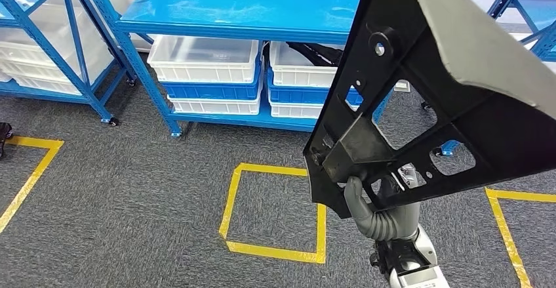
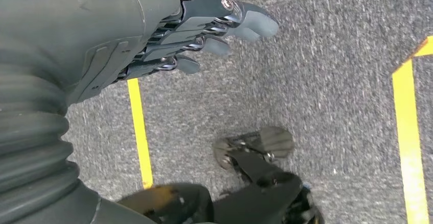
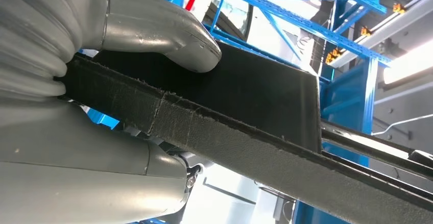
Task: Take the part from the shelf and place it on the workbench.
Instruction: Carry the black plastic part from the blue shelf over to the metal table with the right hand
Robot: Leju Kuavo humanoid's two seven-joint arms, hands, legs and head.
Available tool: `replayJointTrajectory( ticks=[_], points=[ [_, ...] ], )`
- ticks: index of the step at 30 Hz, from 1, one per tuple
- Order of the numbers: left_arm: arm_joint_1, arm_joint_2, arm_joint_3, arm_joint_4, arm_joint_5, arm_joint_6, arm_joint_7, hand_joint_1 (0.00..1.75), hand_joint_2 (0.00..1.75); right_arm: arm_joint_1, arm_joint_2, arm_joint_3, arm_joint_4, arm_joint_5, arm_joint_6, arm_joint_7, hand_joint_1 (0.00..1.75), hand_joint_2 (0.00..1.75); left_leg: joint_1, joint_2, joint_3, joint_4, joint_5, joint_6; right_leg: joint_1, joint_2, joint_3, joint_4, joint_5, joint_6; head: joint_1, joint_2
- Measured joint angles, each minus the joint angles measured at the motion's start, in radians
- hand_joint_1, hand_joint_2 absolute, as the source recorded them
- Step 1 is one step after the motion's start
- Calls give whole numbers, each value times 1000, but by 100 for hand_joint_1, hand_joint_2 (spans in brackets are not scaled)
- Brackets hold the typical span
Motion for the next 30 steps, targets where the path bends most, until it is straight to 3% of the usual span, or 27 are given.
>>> replayJointTrajectory(
  ticks=[2, 4, 5, 7, 9, 12, 14, 15, 17, 19, 20, 21, 23, 25, 28, 30],
  points=[
    [0, -1, 0, 0, -3, 0, 0, 0, 175, 1, 0, 0, 0, 2, 1, 0, 175, 175, 5, 5, -55, 132, -68, -10, 1, -7, -1, 0, 0, -3, -3, 0],
    [0, -2, 0, 0, -5, 0, 0, 0, 175, 1, 0, 0, 0, 3, 2, 0, 175, 175, 11, 9, -88, 215, -94, -15, 1, -15, 0, 0, 0, -3, -3, 0],
    [0, -2, 0, 0, -5, 0, 0, 0, 175, 1, 0, 0, 0, 3, 2, 0, 175, 175, 13, 11, -76, 198, -79, -15, 0, -19, 1, 0, 0, -3, -3, 0],
    [0, -2, 0, 0, -5, 0, 0, 0, 175, 1, 0, 0, 0, 3, 2, 0, 175, 175, 17, 25, -5, 70, -21, -17, -1, -25, 4, 1, -1, -1, -3, 0],
    [-2, -3, 0, 0, -5, 0, -1, 0, 175, 0, 0, 0, 0, 3, 2, 0, 175, 175, 14, 37, 51, -39, 10, -14, 5, -30, 3, 2, -3, 5, -4, 0],
    [-3, -4, 0, 0, -6, 0, -1, 0, 175, 0, 0, 1, 0, 3, 2, 0, 175, 175, 4, 28, 52, -62, 14, 2, 6, -38, -1, -2, 0, 20, -5, 0],
    [-3, -3, 0, 0, -6, 0, -1, 0, 175, -1, -1, 2, 0, 3, 2, 0, 175, 175, 5, 19, 50, -67, 20, 17, 4, -32, -15, 20, -15, 27, -4, 0],
    [-4, -3, 0, 0, -6, 0, -1, 0, 175, -1, -1, 2, 0, 3, 2, 0, 175, 175, 6, 14, 49, -69, 24, 24, 4, -24, -35, 59, -36, 24, -4, 0],
    [-6, -2, 0, 0, -6, 0, -1, 0, 175, 0, -2, 2, 0, 3, 2, 0, 175, 175, 5, 1, 43, -70, 28, 35, 6, -8, -100, 191, -95, 14, -3, 0],
    [-7, -2, 0, 0, -6, 0, -1, 0, 175, 0, -3, 2, 0, 3, 2, 0, 175, 175, 1, -17, 38, -70, 31, 40, 8, -2, -147, 289, -125, 12, -3, 0],
    [-7, -2, 0, 0, -6, 0, 0, 0, 175, 1, -4, 2, 1, 3, 2, 0, 175, 175, -1, -28, 37, -70, 33, 42, 8, 0, -144, 284, -117, 15, -3, 0],
    [-7, -2, 0, 0, -6, 0, 0, 0, 175, 1, -4, 2, 1, 4, 2, 0, 175, 175, -3, -40, 36, -70, 35, 43, 9, 5, -120, 237, -96, 20, -3, 0],
    [-7, -4, 0, 0, -7, 0, 2, 0, 175, 0, -4, 2, 1, 5, 2, -1, 175, 175, -5, -65, 35, -69, 40, 40, 12, 43, -43, 92, -45, 23, -4, 0],
    [-8, -6, 0, 0, -8, 0, 3, 0, 175, 0, -4, 3, 0, 6, 2, -2, 175, 175, -6, -85, 31, -68, 45, 33, 16, 72, 1, 6, -20, 17, -4, 0],
    [-4, -4, 0, 1, -9, 1, 5, 0, 175, 0, -5, 3, 0, 8, 2, -3, 175, 175, -3, -104, 23, -68, 53, 16, 16, 48, 14, -9, -10, 4, -4, 0],
    [-1, -2, 0, 1, -9, 1, 5, 0, 175, 1, -5, 3, -1, 10, 2, -4, 175, 175, -4, -66, 5, -28, 26, 6, 8, 23, 20, -17, -4, -5, -8, 0]
  ],
)
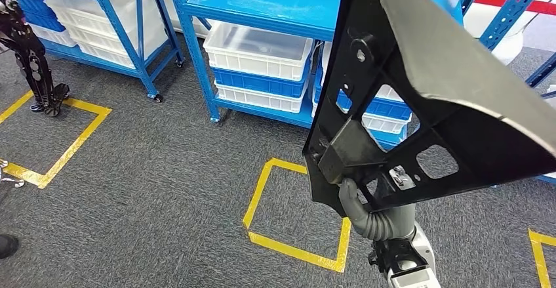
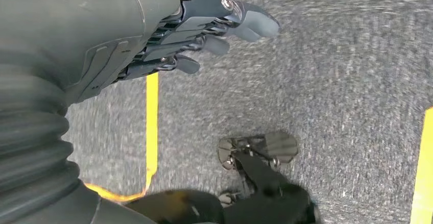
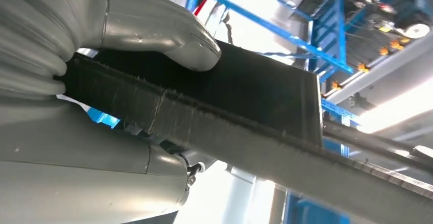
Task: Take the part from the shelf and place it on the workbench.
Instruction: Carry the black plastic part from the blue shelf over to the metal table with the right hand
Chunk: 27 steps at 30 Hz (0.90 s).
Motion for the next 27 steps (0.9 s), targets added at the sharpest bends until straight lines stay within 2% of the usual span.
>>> replayJointTrajectory(
  ticks=[2, 3, 4, 5, 6, 7, 8, 10, 11, 13, 14, 15, 17, 18, 20, 21, 22, 23, 24, 26, 27],
  points=[
    [0, 0, 0, 0, 0, 0, 0, 0, 175, 4, 0, 0, -1, 4, 0, -2, 175, 175, 5, 52, -51, 111, -62, -12, -2, -25, 4, -2, -1, -4, -4, 0],
    [0, -1, 0, 0, 0, -1, -1, 0, 175, 7, 0, 0, -1, 5, 0, -4, 175, 175, 11, 63, -82, 177, -89, -18, -1, -39, 4, -2, -2, -5, -4, 0],
    [0, -1, 0, 0, 0, -2, -3, 0, 175, 10, 0, 0, -1, 8, 0, -6, 175, 175, 17, 70, -104, 221, -102, -24, -1, -53, 5, -2, -2, -6, -4, 0],
    [1, -1, 0, 0, 0, -3, -5, 0, 175, 13, 0, 1, -2, 10, 0, -8, 175, 175, 24, 76, -110, 235, -97, -31, -2, -68, 6, -1, -4, -5, -4, 0],
    [2, -1, 0, 0, 0, -3, -7, 0, 175, 16, 0, 1, -2, 12, 1, -10, 175, 175, 31, 83, -93, 204, -74, -36, -3, -80, 8, -1, -6, -3, -4, 0],
    [3, -1, 0, 0, 0, -4, -8, 0, 175, 17, 0, 1, -2, 13, 1, -12, 175, 175, 36, 97, -59, 141, -41, -42, -5, -91, 12, 0, -10, 1, -4, 0],
    [2, -2, 0, 1, -1, -5, -9, 0, 175, 18, 0, 1, -2, 13, 1, -14, 175, 175, 37, 122, -22, 74, -18, -46, -5, -101, 16, 1, -14, 8, -5, 0],
    [0, -5, 0, 1, -2, -6, -10, 0, 175, 18, -1, 1, -5, 14, 1, -16, 175, 175, 34, 153, 23, -10, 5, -40, 1, -119, 19, 5, -24, 21, -6, 0],
    [0, -6, 0, 1, -3, -6, -10, 0, 175, 19, -1, 2, -7, 14, 1, -17, 175, 175, 29, 155, 25, -20, 1, -33, 4, -128, 21, 4, -26, 27, -7, 0],
    [1, -4, 0, 1, -8, -6, -11, 0, 175, 21, -1, 6, -11, 12, 1, -21, 175, 175, 25, 129, 20, -23, 4, -14, 3, -141, 24, 2, -30, 37, -7, 0],
    [2, -2, 0, 1, -10, -6, -11, 0, 175, 24, -1, 8, -12, 10, 1, -23, 175, 175, 23, 116, 19, -25, 6, -7, 1, -130, 21, 10, -37, 41, -6, 0],
    [2, -2, 0, 1, -10, -6, -11, 0, 175, 28, -1, 10, -16, 8, 1, -25, 175, 175, 23, 104, 19, -27, 9, 2, -2, -108, 9, 35, -52, 41, -5, 0],
    [2, -1, 0, 0, -11, -5, -11, 0, 175, 38, -1, 11, -22, 6, 1, -29, 175, 175, 23, 85, 18, -28, 12, 14, -4, -52, -30, 117, -94, 35, -1, 0],
    [2, 0, 0, 0, -10, -5, -11, 0, 175, 44, -2, 12, -25, 5, 1, -32, 175, 175, 22, 75, 17, -28, 13, 19, -3, -36, -60, 176, -117, 29, -1, 0],
    [2, 0, 0, 1, -10, -5, -11, 0, 175, 59, -4, 13, -26, 4, -1, -36, 175, 175, 19, 50, 14, -28, 14, 23, -1, -25, -118, 279, -145, 26, 0, 0],
    [3, 0, 0, 1, -10, -5, -11, 0, 175, 69, -6, 14, -27, 4, -2, -39, 175, 175, 17, 34, 13, -28, 15, 25, 0, -22, -137, 306, -147, 28, 0, 0],
    [4, 0, 0, 1, -10, -5, -11, 0, 175, 77, -7, 14, -29, 4, -2, -42, 175, 175, 16, 17, 13, -28, 16, 26, 0, -19, -136, 291, -131, 33, 0, 0],
    [5, 0, 0, 1, -10, -5, -11, 0, 175, 85, -8, 15, -32, 3, -3, -45, 175, 175, 15, 1, 13, -28, 18, 26, 0, -14, -117, 240, -105, 38, 0, 0],
    [6, -1, 0, 1, -10, -5, -11, 0, 175, 90, -9, 15, -36, 3, -3, -49, 175, 175, 15, -13, 13, -28, 20, 25, 0, 3, -85, 167, -74, 43, 1, 0],
    [7, -2, 0, 1, -11, -5, -11, 0, 175, 101, -9, 15, -45, 2, -3, -55, 175, 175, 12, -38, 10, -27, 23, 19, 1, 35, -35, 54, -32, 41, 0, 0],
    [7, -2, 0, 1, -11, -4, -11, 0, 175, 106, -9, 15, -49, 2, -3, -57, 175, 175, 11, -47, 9, -28, 25, 14, 3, 44, -25, 30, -24, 36, 0, 0]
  ],
)
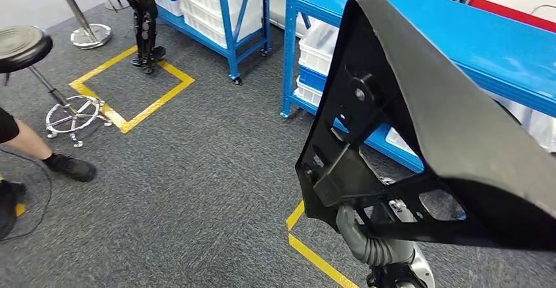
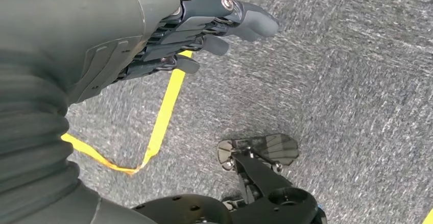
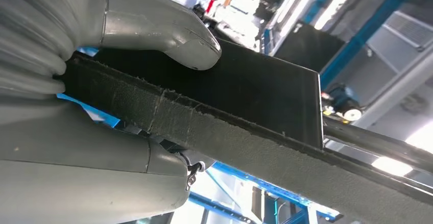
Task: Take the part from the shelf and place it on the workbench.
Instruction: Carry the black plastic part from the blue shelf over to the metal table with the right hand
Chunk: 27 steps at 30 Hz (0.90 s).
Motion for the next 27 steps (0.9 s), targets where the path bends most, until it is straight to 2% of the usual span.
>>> replayJointTrajectory(
  ticks=[2, 3, 5, 6, 7, 8, 9, 10, 11, 13, 14, 15, 16, 18, 19, 20, 22, 24, 25, 26, 27],
  points=[
    [4, 0, 0, 0, 0, 0, 0, 0, 175, 8, -1, 0, -7, 0, 0, -2, 175, 175, 0, -16, -4, -5, 6, -11, 1, -15, 5, -6, 6, -13, 0, 0],
    [7, 1, 1, 0, 0, 0, 0, 0, 175, 10, -1, 0, -9, 0, 0, -2, 175, 175, 0, -10, -7, -2, 5, -16, -2, -26, 8, -8, 10, -20, -1, 0],
    [10, 1, 1, 0, 0, 0, 0, 0, 175, 16, 0, 0, -16, 0, -1, -4, 175, 175, -2, 43, -30, 47, -29, -23, -9, -50, 11, -13, 17, -33, -5, 0],
    [9, 1, 1, 0, 0, 0, 1, 0, 175, 20, 0, 0, -19, 0, -1, -4, 175, 175, -2, 78, -54, 102, -63, -26, -10, -63, 12, -14, 17, -38, -6, 0],
    [8, 1, 1, 0, 0, 0, 1, 0, 175, 24, 0, 0, -21, -1, -1, -5, 175, 175, 0, 102, -84, 169, -100, -31, -8, -77, 12, -14, 17, -41, -8, 0],
    [7, 0, 1, 0, -1, 0, 1, 0, 175, 26, 0, 0, -21, -1, -1, -5, 175, 175, 4, 112, -112, 230, -128, -35, -7, -92, 11, -14, 17, -42, -8, 0],
    [7, 0, 1, 0, -1, -1, 1, 0, 175, 28, 1, 0, -21, 0, -1, -6, 175, 175, 9, 119, -130, 273, -142, -39, -6, -107, 11, -14, 16, -42, -7, 0],
    [8, 0, 1, 0, -2, -1, 2, 0, 175, 29, 1, 0, -21, 1, 0, -7, 175, 175, 13, 123, -127, 275, -136, -43, -6, -122, 11, -14, 15, -42, -8, 0],
    [8, 0, 1, 0, -2, -3, 2, 0, 175, 30, 2, 0, -21, 2, 1, -9, 175, 175, 17, 131, -104, 237, -114, -46, -6, -135, 12, -13, 14, -40, -8, 0],
    [7, 1, 1, 0, -3, -12, 7, 0, 175, 32, 4, 0, -21, 3, 5, -12, 175, 175, 21, 174, -22, 102, -60, -50, -4, -158, 16, -12, 7, -30, -9, 0],
    [6, 1, 1, 0, -3, -19, 10, 0, 175, 33, 4, 0, -21, 3, 8, -13, 175, 175, 20, 191, 8, 50, -45, -48, -1, -169, 19, -10, 3, -24, -6, 0],
    [4, 1, 1, 0, -3, -27, 13, 0, 175, 34, 5, 0, -21, 3, 10, -14, 175, 175, 17, 203, 25, 20, -39, -43, 2, -178, 23, -10, -1, -18, -3, 0],
    [3, 1, 1, 0, -3, -33, 16, 0, 175, 35, 5, 0, -22, 4, 13, -16, 175, 175, 12, 199, 25, 14, -40, -36, 4, -189, 26, -11, -3, -12, 0, 0],
    [3, 2, 4, 0, -1, -39, 21, 0, 175, 38, 5, 0, -22, 5, 17, -18, 175, 175, 8, 172, 22, 8, -36, -20, 1, -203, 33, -14, -5, -1, 3, 0],
    [3, 3, 6, 0, -1, -41, 24, 0, 175, 40, 5, -1, -23, 5, 19, -19, 175, 175, 8, 158, 22, 5, -33, -13, -1, -186, 28, -4, -13, 3, 3, 0],
    [3, 4, 8, 0, 0, -44, 25, 0, 175, 43, 5, -2, -26, 5, 19, -21, 175, 175, 10, 146, 22, 2, -29, -5, -3, -157, 16, 23, -29, 3, 4, 0],
    [2, 5, 10, 0, 1, -50, 26, 0, 175, 55, 5, -4, -30, 5, 19, -24, 175, 175, 11, 119, 21, -1, -25, 6, -5, -89, -39, 138, -82, -5, 6, 0],
    [2, 6, 11, 0, 1, -53, 26, 0, 175, 67, 5, -6, -32, 5, 19, -25, 175, 175, 9, 87, 19, 0, -24, 11, -5, -67, -101, 255, -121, -7, 8, 0],
    [2, 6, 11, 0, 1, -53, 26, 0, 175, 70, 5, -7, -32, 5, 19, -25, 175, 175, 9, 71, 18, 0, -23, 11, -5, -65, -113, 271, -120, -2, 8, 0],
    [3, 7, 12, 0, 1, -54, 26, 0, 175, 72, 5, -7, -32, 5, 19, -25, 175, 175, 9, 55, 18, 0, -22, 11, -6, -63, -104, 244, -102, 5, 8, 0],
    [3, 7, 12, 0, 1, -54, 26, 0, 175, 73, 5, -8, -32, 5, 19, -25, 175, 175, 9, 39, 18, 0, -21, 10, -7, -54, -77, 183, -73, 13, 8, 0]
  ],
)
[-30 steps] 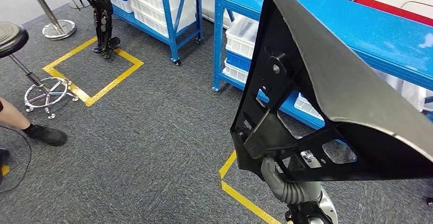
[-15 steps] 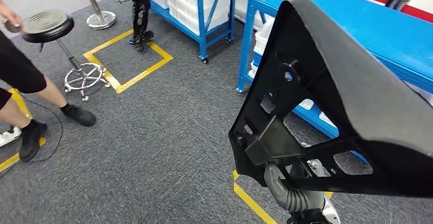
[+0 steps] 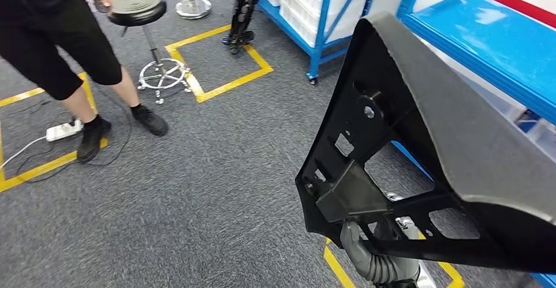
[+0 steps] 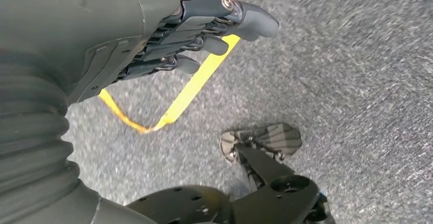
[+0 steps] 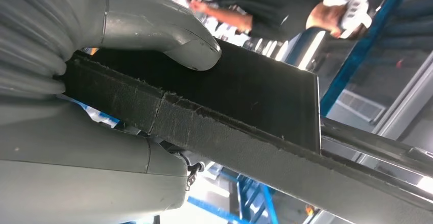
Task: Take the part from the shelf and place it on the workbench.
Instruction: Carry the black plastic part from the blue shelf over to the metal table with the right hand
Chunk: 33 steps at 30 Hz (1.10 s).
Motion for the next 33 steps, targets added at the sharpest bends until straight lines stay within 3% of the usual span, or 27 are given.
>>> replayJointTrajectory(
  ticks=[1, 3, 4, 6, 7, 8, 10, 12, 13, 14, 16, 18, 19, 21, 22, 23, 25, 26, 28, 29, 30, 32, 33],
  points=[
    [0, 0, 1, 0, 0, 0, 0, 0, 175, 0, 0, 0, 0, 0, 0, 0, 175, 175, 0, -15, 0, 0, 2, -2, -2, 22, 33, -74, 28, 5, 0, 0],
    [0, 0, 1, 0, 0, -2, 1, 0, 175, 1, 1, 0, -2, 0, 0, -1, 175, 175, -2, -39, -3, 1, 5, -10, -4, 54, 78, -175, 63, 3, 0, 0],
    [2, 0, 1, 0, 0, -4, 2, 0, 175, 2, 2, -1, -2, -2, 0, -1, 175, 175, -3, -48, -6, 0, 7, -16, -2, 59, 86, -189, 67, -3, 0, 0],
    [7, 1, 2, 0, 0, -7, 3, 0, 175, 2, 4, -4, -3, -9, 0, -2, 175, 175, -1, -61, -10, -5, 13, -29, -2, 38, 92, -193, 74, -17, 0, 0],
    [9, 1, 3, 0, 0, -8, 3, 0, 175, 1, 6, -7, -3, -14, 1, -3, 175, 175, -2, -48, -13, -1, 11, -34, -4, 26, 96, -197, 78, -23, -1, 0],
    [10, 1, 4, 0, 0, -8, 1, 0, 175, 1, 9, -11, -3, -21, 2, -4, 175, 175, -3, -20, -23, 19, -3, -39, -8, 12, 98, -201, 81, -32, -3, 0],
    [8, -1, 4, 0, 0, -6, -2, 0, 175, 1, 15, -20, -2, -33, 7, -5, 175, 175, -4, 51, -67, 115, -60, -46, -7, -17, 102, -206, 82, -44, -8, 0],
    [5, -4, 4, 0, -1, -3, -5, 0, 175, 1, 20, -32, -1, -37, 13, -7, 175, 175, 2, 78, -122, 234, -112, -53, -3, -50, 104, -206, 79, -50, -10, 0],
    [4, -5, 4, 0, -1, -1, -5, 0, 175, 0, 23, -38, 0, -37, 17, -7, 175, 175, 5, 81, -133, 259, -114, -57, -2, -66, 105, -205, 78, -51, -10, 0],
    [4, -5, 4, 0, -1, 1, -5, 0, 175, -2, 26, -43, 1, -36, 20, -8, 175, 175, 8, 86, -126, 247, -99, -60, -2, -80, 106, -205, 77, -51, -11, 0],
    [3, -4, 4, 0, -2, 3, -4, 0, 175, -6, 34, -51, 3, -35, 23, -8, 175, 175, 13, 124, -61, 133, -42, -66, -2, -104, 112, -203, 71, -44, -11, 0],
    [-2, -3, 4, 0, -4, 5, -3, 0, 175, -8, 39, -60, 4, -33, 24, -8, 175, 175, 8, 165, -7, 34, -12, -61, 5, -125, 115, -199, 61, -31, -12, 0],
    [-4, -3, 4, 0, -6, 7, -3, 0, 175, -9, 41, -64, 4, -33, 24, -8, 175, 175, 5, 172, 2, 16, -12, -55, 9, -135, 119, -199, 58, -26, -11, 0],
    [-5, -2, 5, 0, -9, 12, -2, 0, 175, -11, 46, -69, 4, -36, 24, -8, 175, 175, -1, 146, -1, 12, -12, -37, 11, -154, 127, -202, 55, -18, -10, 0],
    [-4, -1, 6, 0, -9, 15, -2, 0, 175, -12, 48, -71, 3, -38, 24, -9, 175, 175, -1, 132, -2, 9, -9, -30, 9, -143, 128, -198, 50, -14, -10, 0],
    [-4, 0, 7, 0, -9, 17, -2, 0, 175, -12, 49, -73, 3, -39, 25, -10, 175, 175, 0, 119, -3, 7, -6, -22, 7, -118, 120, -180, 38, -13, -10, 0],
    [-6, 0, 9, 0, -9, 19, -3, 0, 175, -10, 51, -77, 2, -41, 25, -11, 175, 175, 2, 94, -5, 4, -1, -9, 2, -46, 73, -85, -8, -19, -7, 0],
    [-7, 1, 10, 0, -9, 19, -3, 0, 175, -8, 52, -80, 1, -43, 25, -11, 175, 175, 2, 80, -8, 4, 1, -4, 2, -26, 38, -16, -35, -23, -6, 0],
    [-8, 0, 12, 0, -9, 20, -2, 0, 175, -5, 53, -84, 2, -45, 25, -11, 175, 175, 1, 47, -12, 4, 4, 1, 2, -14, -16, 79, -60, -23, -4, 0],
    [-7, 0, 12, 0, -9, 20, -1, 0, 175, -4, 53, -85, 2, -46, 24, -11, 175, 175, 1, 31, -13, 4, 5, 1, 1, -12, -19, 75, -50, -17, -4, 0],
    [-6, 0, 12, 0, -9, 20, 0, 0, 175, -3, 53, -85, 2, -46, 24, -12, 175, 175, 2, 14, -13, 5, 8, 0, 0, -8, -1, 33, -27, -10, -4, 0],
    [-6, -2, 12, 0, -9, 20, 1, 0, 175, -3, 54, -85, 3, -47, 24, -12, 175, 175, 1, -16, -14, 5, 13, -8, -3, 28, 61, -102, 27, 1, -3, 0],
    [-6, -3, 12, 0, -9, 20, 1, 0, 175, -3, 55, -85, 3, -47, 24, -12, 175, 175, 0, -28, -16, 5, 15, -13, -5, 46, 83, -152, 45, -1, -3, 0]
  ],
)
